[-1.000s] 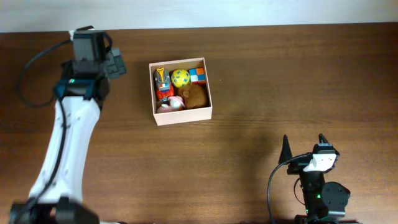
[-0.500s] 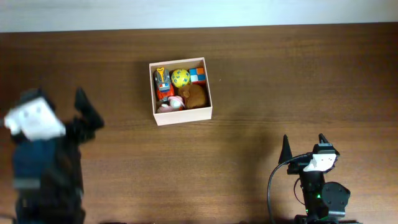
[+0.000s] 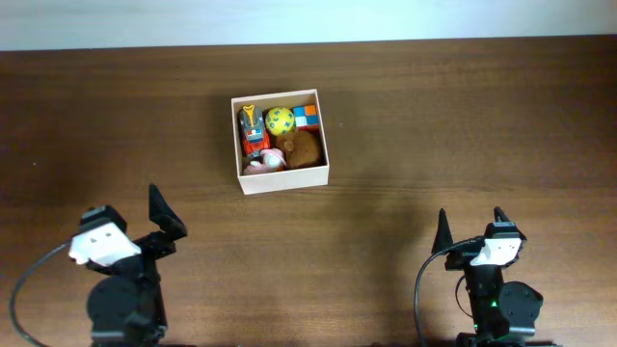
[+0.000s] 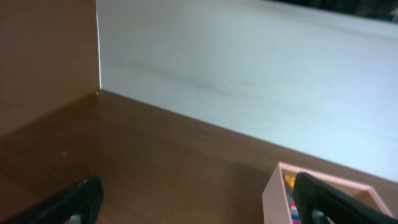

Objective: Pack container

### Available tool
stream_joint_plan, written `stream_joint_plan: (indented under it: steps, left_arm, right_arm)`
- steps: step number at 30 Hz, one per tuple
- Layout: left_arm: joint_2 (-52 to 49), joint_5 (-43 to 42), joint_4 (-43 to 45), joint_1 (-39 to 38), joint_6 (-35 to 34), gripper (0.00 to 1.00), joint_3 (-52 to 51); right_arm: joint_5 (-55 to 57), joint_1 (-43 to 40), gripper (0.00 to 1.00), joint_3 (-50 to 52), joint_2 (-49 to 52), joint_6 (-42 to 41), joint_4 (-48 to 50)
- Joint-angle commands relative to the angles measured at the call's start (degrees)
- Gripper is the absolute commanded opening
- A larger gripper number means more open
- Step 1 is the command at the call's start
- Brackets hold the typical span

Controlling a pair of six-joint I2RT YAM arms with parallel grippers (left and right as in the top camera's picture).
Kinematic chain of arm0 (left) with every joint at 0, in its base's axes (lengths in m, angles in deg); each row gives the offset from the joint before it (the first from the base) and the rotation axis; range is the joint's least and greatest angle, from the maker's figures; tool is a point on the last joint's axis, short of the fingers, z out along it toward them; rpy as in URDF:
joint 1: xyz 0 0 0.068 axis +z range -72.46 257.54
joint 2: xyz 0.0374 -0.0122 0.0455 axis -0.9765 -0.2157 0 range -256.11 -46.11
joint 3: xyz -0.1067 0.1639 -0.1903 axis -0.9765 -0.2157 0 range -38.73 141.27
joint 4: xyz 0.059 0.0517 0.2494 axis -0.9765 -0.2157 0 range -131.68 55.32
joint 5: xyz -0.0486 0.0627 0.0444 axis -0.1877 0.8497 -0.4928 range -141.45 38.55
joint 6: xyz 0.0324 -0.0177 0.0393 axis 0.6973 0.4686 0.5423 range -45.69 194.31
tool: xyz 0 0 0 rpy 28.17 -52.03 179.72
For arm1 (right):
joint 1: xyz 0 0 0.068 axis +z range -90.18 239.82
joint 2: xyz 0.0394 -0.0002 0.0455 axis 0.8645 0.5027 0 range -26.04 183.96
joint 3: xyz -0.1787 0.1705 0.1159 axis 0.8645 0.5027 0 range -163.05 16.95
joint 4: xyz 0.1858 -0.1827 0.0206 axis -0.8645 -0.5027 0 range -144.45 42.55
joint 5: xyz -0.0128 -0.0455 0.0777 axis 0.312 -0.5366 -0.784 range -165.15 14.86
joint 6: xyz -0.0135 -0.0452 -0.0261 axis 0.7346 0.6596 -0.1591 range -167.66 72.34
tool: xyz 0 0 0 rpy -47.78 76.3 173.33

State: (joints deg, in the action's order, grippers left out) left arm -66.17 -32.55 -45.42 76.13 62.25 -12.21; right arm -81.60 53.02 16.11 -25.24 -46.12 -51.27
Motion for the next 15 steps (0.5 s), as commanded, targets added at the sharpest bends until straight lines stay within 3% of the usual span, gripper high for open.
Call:
stream_joint_plan:
  steps: [1, 15]
  left_arm:
    - [2.49, -0.92, 3.19, 0.35, -0.11, 0.99, -5.05]
    - [13.29, -3.58, 7.30, 0.35, -0.13, 0.99, -16.20]
  right_arm:
    - [0.74, 0.42, 0.99, 0.50, -0.61, -0.55, 0.00]
    - [0.74, 0.42, 0.99, 0.50, -0.61, -0.55, 0.00]
